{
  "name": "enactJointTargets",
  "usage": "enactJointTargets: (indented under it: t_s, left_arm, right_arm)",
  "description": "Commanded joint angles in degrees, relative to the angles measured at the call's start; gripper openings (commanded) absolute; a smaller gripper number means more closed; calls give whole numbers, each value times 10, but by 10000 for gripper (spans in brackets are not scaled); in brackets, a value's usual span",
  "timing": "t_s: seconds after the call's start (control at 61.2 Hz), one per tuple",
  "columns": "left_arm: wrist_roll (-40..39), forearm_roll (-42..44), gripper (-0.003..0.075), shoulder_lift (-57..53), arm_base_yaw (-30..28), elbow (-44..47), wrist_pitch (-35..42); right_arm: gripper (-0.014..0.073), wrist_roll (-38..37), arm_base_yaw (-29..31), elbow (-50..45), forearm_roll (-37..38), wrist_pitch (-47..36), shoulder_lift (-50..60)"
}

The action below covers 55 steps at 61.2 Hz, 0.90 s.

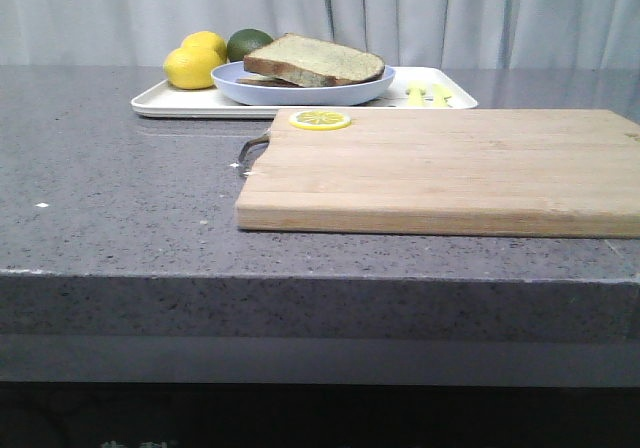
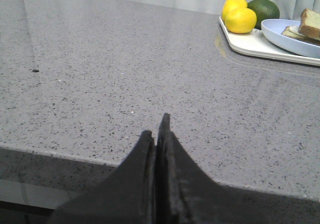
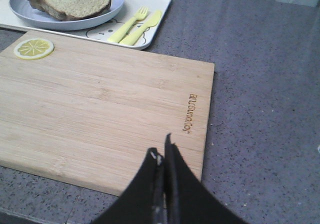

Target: Place bread and move sandwich to tray

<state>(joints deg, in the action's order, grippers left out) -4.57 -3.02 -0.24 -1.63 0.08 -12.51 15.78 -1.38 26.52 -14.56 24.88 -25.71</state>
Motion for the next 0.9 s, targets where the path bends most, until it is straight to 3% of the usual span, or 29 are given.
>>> enactJointTargets:
  t_s: [0.0, 0.425, 0.588, 0.882]
  left_arm:
    - [-6, 0, -17, -12, -2, 2, 50]
    - [-6, 0, -17, -12, -2, 2, 50]
    - [-6, 0, -17, -12, -2, 2, 50]
    - [-6, 0, -17, -11, -2, 2, 50]
  right_arm:
    - [-110, 2, 0, 16, -5, -46, -2]
    - [-110, 2, 0, 16, -5, -49, -2]
    - [-110, 2, 0, 12, 10, -120, -1]
    - [-110, -60, 22, -137, 93, -230, 113]
